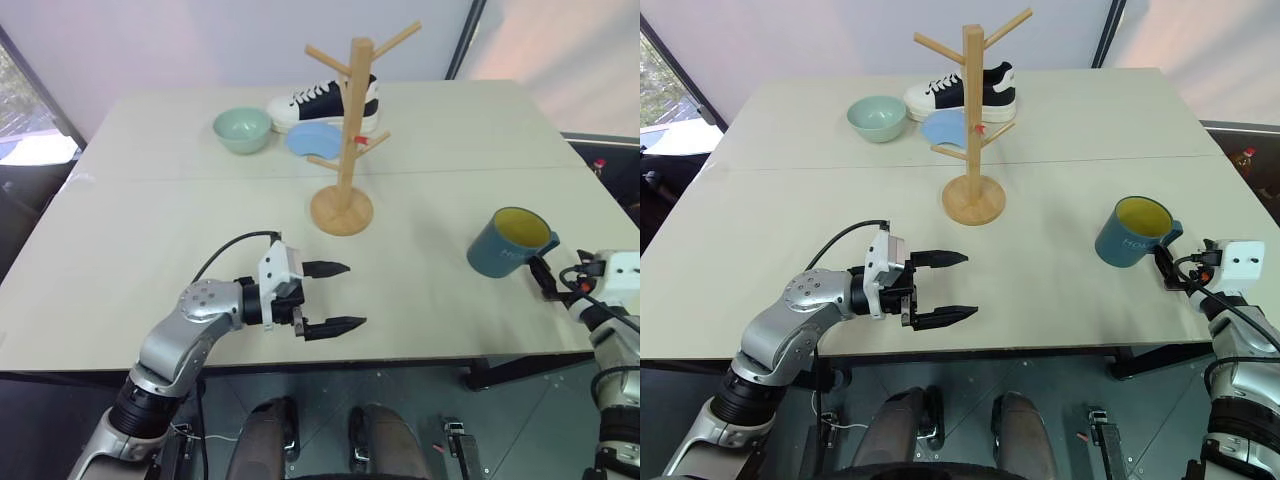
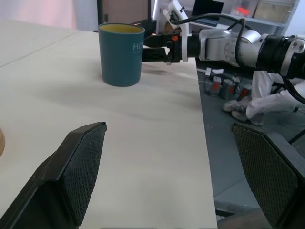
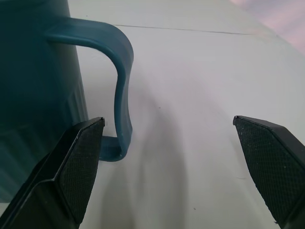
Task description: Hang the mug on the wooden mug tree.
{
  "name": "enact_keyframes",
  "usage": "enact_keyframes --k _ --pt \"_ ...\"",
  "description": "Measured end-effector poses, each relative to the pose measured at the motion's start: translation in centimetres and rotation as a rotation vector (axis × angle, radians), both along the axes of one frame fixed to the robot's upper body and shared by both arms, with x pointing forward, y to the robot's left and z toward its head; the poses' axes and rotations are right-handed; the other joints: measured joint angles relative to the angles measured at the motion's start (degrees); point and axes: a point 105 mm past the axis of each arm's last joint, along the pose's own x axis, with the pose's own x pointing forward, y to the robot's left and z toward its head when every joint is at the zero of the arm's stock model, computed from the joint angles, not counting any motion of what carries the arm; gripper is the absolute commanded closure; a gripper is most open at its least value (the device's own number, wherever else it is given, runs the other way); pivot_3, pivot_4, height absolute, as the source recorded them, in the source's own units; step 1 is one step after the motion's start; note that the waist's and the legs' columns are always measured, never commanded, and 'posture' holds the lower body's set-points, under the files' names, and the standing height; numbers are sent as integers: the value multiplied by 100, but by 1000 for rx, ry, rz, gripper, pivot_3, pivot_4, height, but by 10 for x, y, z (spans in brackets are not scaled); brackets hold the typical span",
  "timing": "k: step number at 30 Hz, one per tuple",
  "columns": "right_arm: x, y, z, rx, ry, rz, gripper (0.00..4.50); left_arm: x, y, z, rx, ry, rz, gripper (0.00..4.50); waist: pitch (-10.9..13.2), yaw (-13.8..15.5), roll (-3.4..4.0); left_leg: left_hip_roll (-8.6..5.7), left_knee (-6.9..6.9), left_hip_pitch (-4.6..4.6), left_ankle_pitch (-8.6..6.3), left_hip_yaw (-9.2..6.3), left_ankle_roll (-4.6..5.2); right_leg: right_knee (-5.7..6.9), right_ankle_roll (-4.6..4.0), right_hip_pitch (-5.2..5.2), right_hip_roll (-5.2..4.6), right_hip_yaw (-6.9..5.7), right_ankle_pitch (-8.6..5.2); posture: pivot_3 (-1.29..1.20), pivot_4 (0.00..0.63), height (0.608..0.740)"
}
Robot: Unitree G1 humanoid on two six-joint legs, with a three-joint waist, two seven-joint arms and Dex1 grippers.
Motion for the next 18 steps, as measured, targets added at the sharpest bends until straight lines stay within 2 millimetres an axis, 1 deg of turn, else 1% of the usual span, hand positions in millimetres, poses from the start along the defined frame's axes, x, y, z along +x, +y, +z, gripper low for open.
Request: enact_keyframes --k 3,5,6,7,9,11,12,13,18 --pt "3 2 1 6 -4 11 28 0 0 -1 2 1 1 0 0 -2 0 0 3 1 0 0 0 2 0 1 0 0 0 0 150 730" --pt "9 5 1 16 -6 29 556 0 1 0 3 1 2 0 0 -15 0 0 5 3 0 0 0 3 0 2 0 0 0 0 150 730" --pt "11 6 0 23 -5 39 934 0 1 0 3 0 2 0 0 -16 0 0 5 3 0 0 0 4 -1 2 0 1 0 0 150 730" --pt "12 8 0 28 -4 50 1408 0 1 0 3 0 3 0 0 -11 0 0 5 4 0 0 0 4 -1 3 0 0 0 0 150 730" --pt "15 10 -2 38 1 71 2488 1 1 0 4 -1 8 0 0 -7 0 1 4 4 0 0 0 5 0 2 0 1 0 0 150 730" --pt "17 13 -1 44 1 95 3455 1 1 0 6 -3 12 0 0 2 0 1 4 3 0 0 0 4 1 2 0 0 0 0 150 730" --pt "17 15 -1 45 1 107 4068 0 1 1 7 -5 11 0 0 4 0 0 4 3 0 0 0 4 2 2 0 0 0 0 150 730" --pt "18 17 -1 47 0 119 4432 0 1 1 8 -4 12 0 0 4 0 0 4 3 1 0 0 4 3 3 0 0 0 0 150 730" --pt "17 24 1 68 -6 175 4432 1 2 2 8 -10 22 0 0 -3 0 1 5 5 1 0 -1 9 3 3 0 1 1 0 150 730"
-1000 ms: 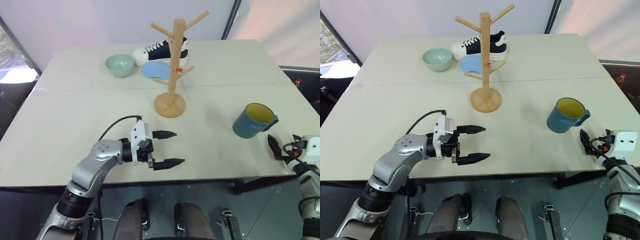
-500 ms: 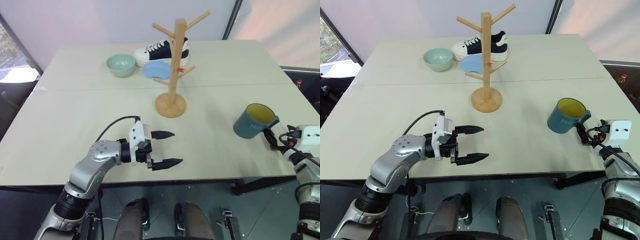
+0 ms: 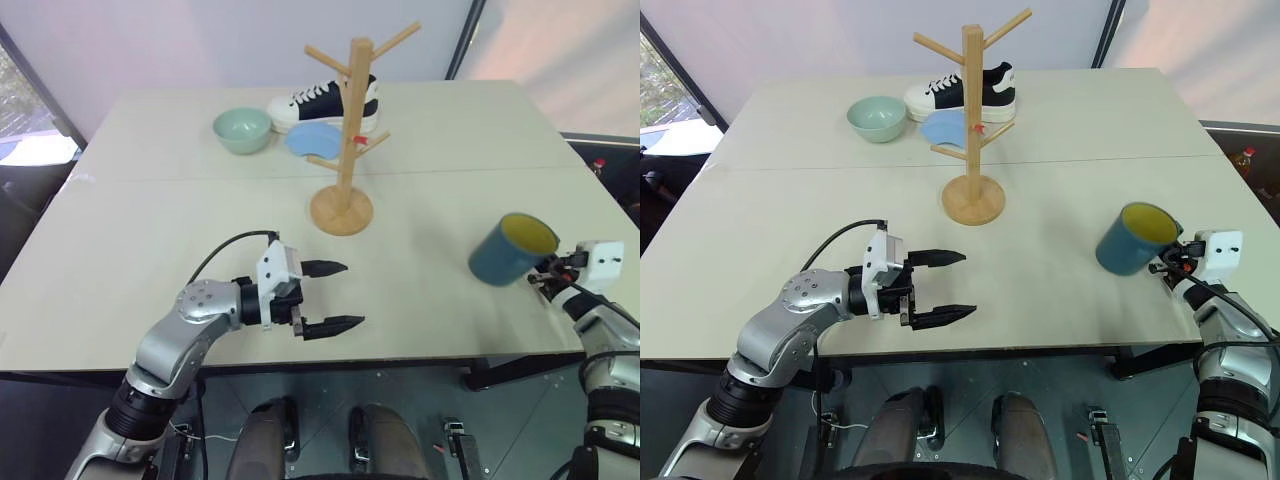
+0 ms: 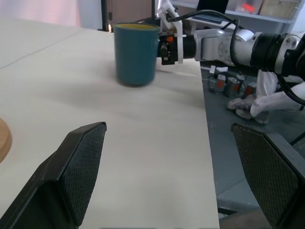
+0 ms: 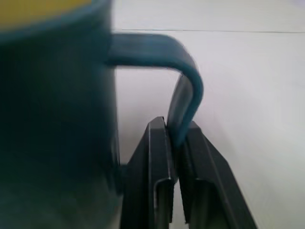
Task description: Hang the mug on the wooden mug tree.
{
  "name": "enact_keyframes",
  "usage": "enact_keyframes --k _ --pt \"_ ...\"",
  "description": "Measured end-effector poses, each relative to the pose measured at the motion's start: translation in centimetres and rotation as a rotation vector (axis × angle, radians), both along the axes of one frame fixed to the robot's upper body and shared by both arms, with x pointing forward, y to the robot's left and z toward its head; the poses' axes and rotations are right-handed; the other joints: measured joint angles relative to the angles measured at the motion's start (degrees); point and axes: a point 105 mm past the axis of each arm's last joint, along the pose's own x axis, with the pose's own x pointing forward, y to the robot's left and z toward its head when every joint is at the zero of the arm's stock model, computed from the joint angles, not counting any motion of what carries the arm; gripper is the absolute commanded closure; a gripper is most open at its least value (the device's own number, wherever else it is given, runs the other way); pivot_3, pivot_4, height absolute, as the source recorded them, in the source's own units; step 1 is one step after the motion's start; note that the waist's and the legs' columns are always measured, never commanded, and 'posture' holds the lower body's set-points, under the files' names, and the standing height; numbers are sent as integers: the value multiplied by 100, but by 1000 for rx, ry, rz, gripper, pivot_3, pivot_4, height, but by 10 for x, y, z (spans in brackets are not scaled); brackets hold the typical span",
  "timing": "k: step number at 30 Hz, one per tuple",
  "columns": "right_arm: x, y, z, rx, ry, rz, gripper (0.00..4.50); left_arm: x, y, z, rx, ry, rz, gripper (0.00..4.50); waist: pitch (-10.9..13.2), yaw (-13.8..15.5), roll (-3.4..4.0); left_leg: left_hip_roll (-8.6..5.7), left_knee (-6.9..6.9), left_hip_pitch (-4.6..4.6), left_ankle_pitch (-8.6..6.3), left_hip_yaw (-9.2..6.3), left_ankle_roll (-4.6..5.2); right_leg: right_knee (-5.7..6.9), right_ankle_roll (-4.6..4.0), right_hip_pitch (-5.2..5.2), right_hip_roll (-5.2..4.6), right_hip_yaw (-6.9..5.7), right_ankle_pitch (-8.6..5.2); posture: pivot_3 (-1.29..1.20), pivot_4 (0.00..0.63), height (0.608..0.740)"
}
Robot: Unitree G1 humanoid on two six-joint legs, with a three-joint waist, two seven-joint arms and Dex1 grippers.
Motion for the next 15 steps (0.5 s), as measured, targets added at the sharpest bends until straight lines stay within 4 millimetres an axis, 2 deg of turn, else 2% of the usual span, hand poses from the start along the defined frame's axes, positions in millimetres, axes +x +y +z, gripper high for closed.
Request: enact_keyframes --k 2,5,7,10,12,15 --pt "-1 13 6 -65 -1 57 4432 1 3 -1 2 1 13 0 0 0 1 1 -1 0 0 0 0 2 0 -2 -1 0 0 0 150 730" --pt "0 54 26 -262 -9 229 4432 13 16 2 -2 -21 88 0 3 -38 10 5 -1 0 1 1 -2 9 1 -10 1 2 0 0 150 730" --pt "3 82 53 -369 -62 321 4432 23 26 4 -6 -46 144 0 3 -31 11 7 0 1 3 1 -6 15 0 -13 3 2 0 0 150 730" --pt "8 129 107 -584 -181 430 4432 36 41 8 -7 -89 221 0 5 -4 11 8 0 0 -1 -1 -15 12 -15 -17 3 2 -6 0 150 730" --pt "8 157 134 -678 -251 485 4432 43 49 13 -12 -116 256 0 7 1 8 8 -2 -6 -2 0 -18 6 -23 -20 0 2 -10 0 150 730" --pt "14 194 157 -807 -290 546 4432 50 57 24 -25 -166 290 0 8 9 1 4 -4 -24 -1 0 -14 -2 -24 -33 -9 0 -10 0 150 730"
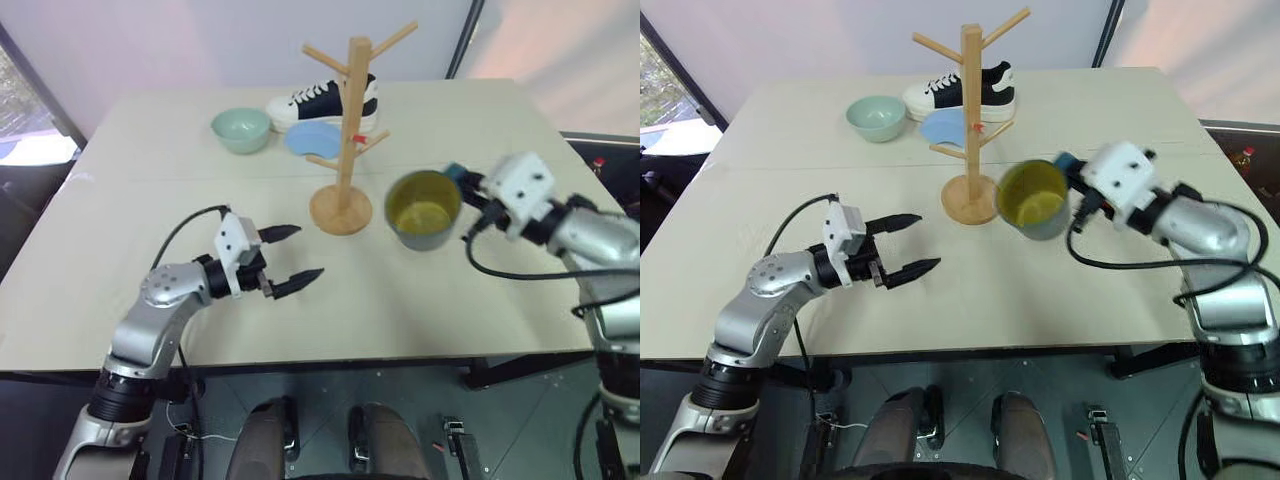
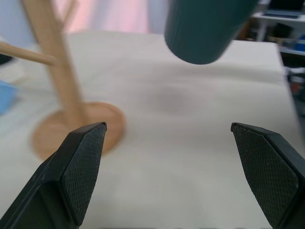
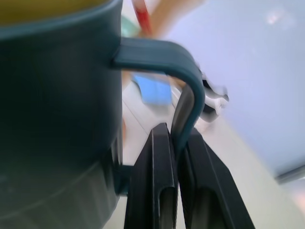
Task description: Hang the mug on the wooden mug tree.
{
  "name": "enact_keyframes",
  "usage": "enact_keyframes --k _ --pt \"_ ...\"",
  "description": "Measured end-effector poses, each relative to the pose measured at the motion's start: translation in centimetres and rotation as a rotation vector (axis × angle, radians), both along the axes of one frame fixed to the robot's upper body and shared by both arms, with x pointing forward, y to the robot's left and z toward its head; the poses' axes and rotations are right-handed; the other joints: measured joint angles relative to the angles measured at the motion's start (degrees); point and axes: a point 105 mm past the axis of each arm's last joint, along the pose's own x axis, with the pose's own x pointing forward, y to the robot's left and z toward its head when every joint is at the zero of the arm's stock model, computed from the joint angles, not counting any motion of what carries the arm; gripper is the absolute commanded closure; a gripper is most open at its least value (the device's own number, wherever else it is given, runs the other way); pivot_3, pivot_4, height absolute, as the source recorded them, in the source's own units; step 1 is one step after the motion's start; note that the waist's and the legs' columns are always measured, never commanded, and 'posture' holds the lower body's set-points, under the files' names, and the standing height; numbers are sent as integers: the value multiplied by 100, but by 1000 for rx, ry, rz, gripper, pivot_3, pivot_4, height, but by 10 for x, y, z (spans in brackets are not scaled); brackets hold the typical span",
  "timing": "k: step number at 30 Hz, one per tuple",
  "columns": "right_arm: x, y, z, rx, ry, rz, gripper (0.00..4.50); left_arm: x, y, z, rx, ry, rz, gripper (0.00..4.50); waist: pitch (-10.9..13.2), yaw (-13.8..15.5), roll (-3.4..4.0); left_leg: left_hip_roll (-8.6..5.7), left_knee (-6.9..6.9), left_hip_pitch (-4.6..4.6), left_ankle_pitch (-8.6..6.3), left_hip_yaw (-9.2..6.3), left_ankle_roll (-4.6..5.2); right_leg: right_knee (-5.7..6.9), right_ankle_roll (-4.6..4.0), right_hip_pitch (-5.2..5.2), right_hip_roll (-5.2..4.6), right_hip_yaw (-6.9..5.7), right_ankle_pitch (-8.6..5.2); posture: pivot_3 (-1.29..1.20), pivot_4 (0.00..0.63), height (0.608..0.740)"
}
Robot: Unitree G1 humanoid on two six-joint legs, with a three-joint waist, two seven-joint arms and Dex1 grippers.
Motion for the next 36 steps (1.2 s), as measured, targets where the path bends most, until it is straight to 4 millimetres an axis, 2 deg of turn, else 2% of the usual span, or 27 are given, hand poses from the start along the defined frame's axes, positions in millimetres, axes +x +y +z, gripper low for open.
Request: enact_keyframes --k 1,4,18,33,36 --pt "3 11 6 -52 -19 6 4432 1 3 3 -2 -16 9 0 0 0 -1 -1 -2 -4 1 0 6 -5 0 -1 -2 0 0 0 150 730" --pt "12 23 16 -116 -43 -22 4432 2 6 7 -3 -27 20 0 0 8 -2 -5 -2 -21 0 0 11 -5 7 -10 -8 -2 4 0 150 730" --pt "37 46 27 -147 -4 -66 4432 -1 18 30 -63 -59 45 0 1 -22 -3 -4 5 -15 5 1 8 15 24 -9 2 -6 14 0 150 730" --pt "58 58 8 -182 69 -102 4432 -7 12 47 -102 -76 11 0 1 -29 -3 -3 5 -11 9 5 4 25 27 -9 8 -6 15 0 150 730" --pt "60 58 8 -185 69 -108 3568 -7 12 48 -101 -79 11 0 1 -30 -3 -3 4 -11 9 6 4 25 27 -9 8 -6 15 0 150 730"
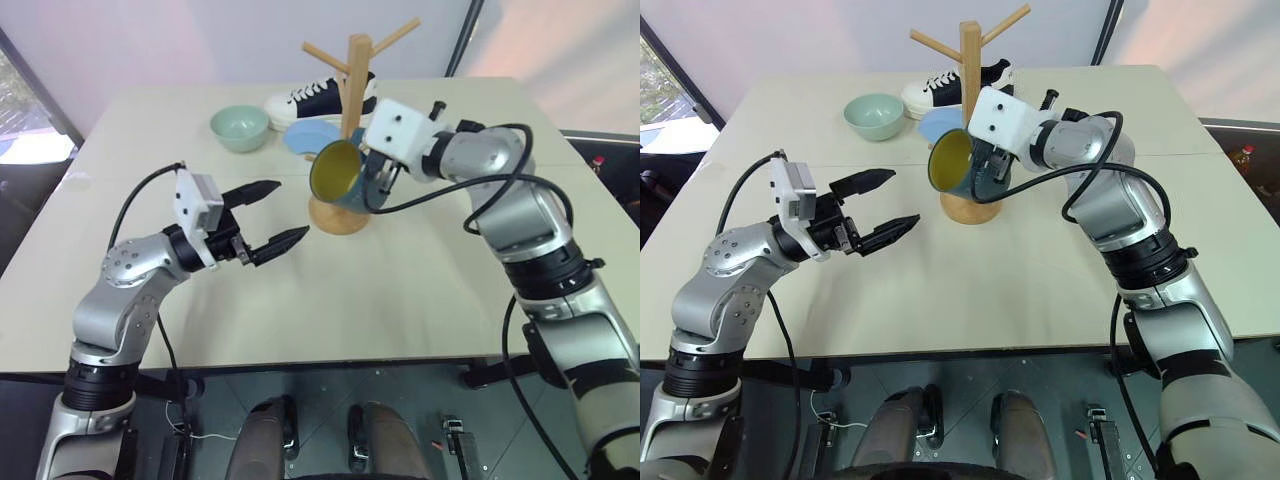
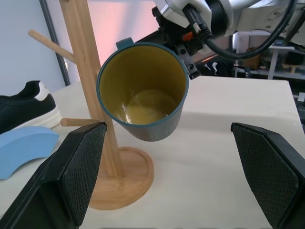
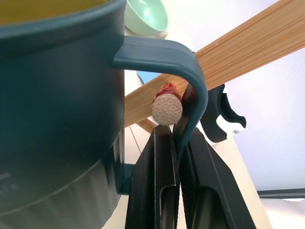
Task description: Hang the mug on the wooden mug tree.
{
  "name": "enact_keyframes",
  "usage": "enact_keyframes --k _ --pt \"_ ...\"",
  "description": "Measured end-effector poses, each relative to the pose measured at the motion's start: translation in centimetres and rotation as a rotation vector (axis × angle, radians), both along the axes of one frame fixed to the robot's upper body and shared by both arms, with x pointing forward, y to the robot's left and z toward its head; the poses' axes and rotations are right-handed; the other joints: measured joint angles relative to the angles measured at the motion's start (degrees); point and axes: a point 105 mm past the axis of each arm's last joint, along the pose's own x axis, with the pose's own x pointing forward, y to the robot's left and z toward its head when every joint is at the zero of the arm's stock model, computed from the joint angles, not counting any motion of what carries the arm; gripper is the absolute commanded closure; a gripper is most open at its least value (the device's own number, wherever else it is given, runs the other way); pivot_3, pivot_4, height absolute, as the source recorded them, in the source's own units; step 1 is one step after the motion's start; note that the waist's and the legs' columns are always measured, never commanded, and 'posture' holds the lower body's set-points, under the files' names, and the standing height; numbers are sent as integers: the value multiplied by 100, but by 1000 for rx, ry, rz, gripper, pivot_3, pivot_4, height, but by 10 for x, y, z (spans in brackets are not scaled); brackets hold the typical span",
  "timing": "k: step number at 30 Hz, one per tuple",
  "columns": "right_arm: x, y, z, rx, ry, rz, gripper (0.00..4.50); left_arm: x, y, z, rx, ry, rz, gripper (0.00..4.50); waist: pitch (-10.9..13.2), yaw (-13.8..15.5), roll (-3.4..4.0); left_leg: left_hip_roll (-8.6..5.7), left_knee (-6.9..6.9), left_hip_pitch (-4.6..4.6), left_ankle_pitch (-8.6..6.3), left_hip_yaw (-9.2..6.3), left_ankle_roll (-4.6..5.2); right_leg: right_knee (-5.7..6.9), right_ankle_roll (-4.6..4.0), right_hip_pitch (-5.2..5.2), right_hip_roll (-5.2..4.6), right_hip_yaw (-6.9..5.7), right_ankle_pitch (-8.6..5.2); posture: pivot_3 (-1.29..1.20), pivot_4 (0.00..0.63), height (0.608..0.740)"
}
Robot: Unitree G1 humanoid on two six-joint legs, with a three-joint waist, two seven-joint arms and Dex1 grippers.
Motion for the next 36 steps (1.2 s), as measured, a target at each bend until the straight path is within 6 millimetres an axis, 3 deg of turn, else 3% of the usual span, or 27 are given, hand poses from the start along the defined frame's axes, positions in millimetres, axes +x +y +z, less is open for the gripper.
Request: enact_keyframes --k 4,9,16,18,21,24,27,31,36 --pt "1 0 5 -10 -27 -6 1618 0 0 0 -2 -1 4 0 0 -2 0 0 0 2 1 0 -2 2 0 0 1 0 0 0 150 730" --pt "-1 -4 11 -33 -52 -1 1618 1 0 1 -4 -2 10 0 0 4 0 1 0 2 1 0 -2 2 0 1 2 0 0 0 150 730" --pt "-23 -36 34 82 -54 25 1618 1 2 2 -7 -6 20 0 -2 18 -5 1 -2 5 1 0 -2 0 0 4 1 0 0 0 150 730" --pt "-33 -48 23 145 5 49 1618 3 6 3 -13 -6 39 0 -2 19 -6 2 -2 14 0 0 -1 0 0 11 1 0 0 0 150 730" --pt "-48 -72 -16 308 154 51 1618 7 17 -7 -30 32 104 0 -7 21 -14 2 -7 37 -3 -2 2 -5 1 36 0 0 -1 0 150 730" --pt "-57 -90 -78 604 328 3 1618 23 46 -38 -92 124 289 0 -9 0 -16 6 -3 40 -3 0 2 -1 0 36 2 3 0 0 150 730" --pt "-58 -92 -113 804 395 -37 1618 31 69 -68 -123 202 437 0 -4 -34 -12 12 3 39 1 2 -3 11 -5 27 7 5 3 0 150 730" --pt "-50 -101 -122 967 356 -77 1618 28 96 -109 -137 293 611 0 -7 -4 -17 14 4 39 -1 1 -10 10 -10 26 5 5 4 0 150 730" --pt "-44 -106 -140 1031 358 -112 1618 19 107 -127 -138 318 697 0 -7 30 -17 12 1 29 -3 2 -13 -1 -15 21 -4 5 2 0 150 730"
